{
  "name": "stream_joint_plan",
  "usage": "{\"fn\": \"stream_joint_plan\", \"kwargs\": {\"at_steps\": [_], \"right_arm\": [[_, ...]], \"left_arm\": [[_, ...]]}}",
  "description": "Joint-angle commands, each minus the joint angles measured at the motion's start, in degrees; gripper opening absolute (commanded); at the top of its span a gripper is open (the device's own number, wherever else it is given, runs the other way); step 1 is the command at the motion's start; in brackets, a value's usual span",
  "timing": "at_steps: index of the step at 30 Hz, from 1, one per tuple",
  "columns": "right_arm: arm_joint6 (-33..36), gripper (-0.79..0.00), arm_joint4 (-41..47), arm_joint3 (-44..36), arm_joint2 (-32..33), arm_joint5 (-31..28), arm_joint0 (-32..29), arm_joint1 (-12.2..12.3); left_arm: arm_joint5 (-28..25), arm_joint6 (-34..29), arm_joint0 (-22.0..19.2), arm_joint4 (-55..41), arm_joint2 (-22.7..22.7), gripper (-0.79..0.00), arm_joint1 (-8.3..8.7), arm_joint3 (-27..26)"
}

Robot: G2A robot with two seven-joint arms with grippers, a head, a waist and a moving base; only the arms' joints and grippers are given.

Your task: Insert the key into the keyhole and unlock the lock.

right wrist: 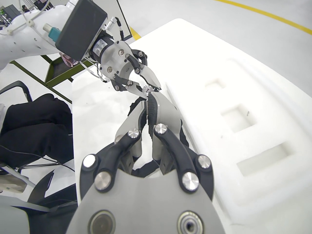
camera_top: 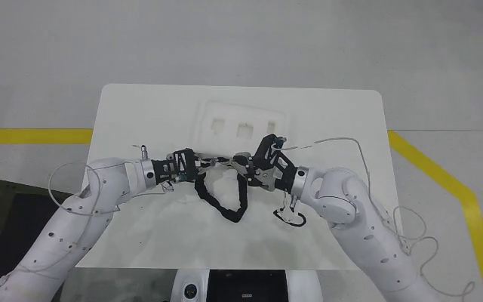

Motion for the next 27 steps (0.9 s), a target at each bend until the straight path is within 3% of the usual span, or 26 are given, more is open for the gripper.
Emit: {"fn": "stream_joint_plan", "kwargs": {"at_steps": [1,10,27], "right_arm": [[-0.23,-0.785,-0.07,0.08,-0.16,-0.17,-0.35,0.03],[-3.56,-0.785,-1.31,-0.06,0.11,-0.54,-2.58,0.25],[-7.44,-0.785,-3.89,3.22,-1.42,2.06,-1.43,-0.29]], "left_arm": [[1.09,-0.01,0.31,-0.06,0.20,-0.785,-0.14,0.00],[5.59,-0.29,2.14,-0.89,0.59,-0.785,-0.76,-0.39],[7.74,-2.24,2.89,0.28,1.32,-0.785,-1.44,-0.86]]}}
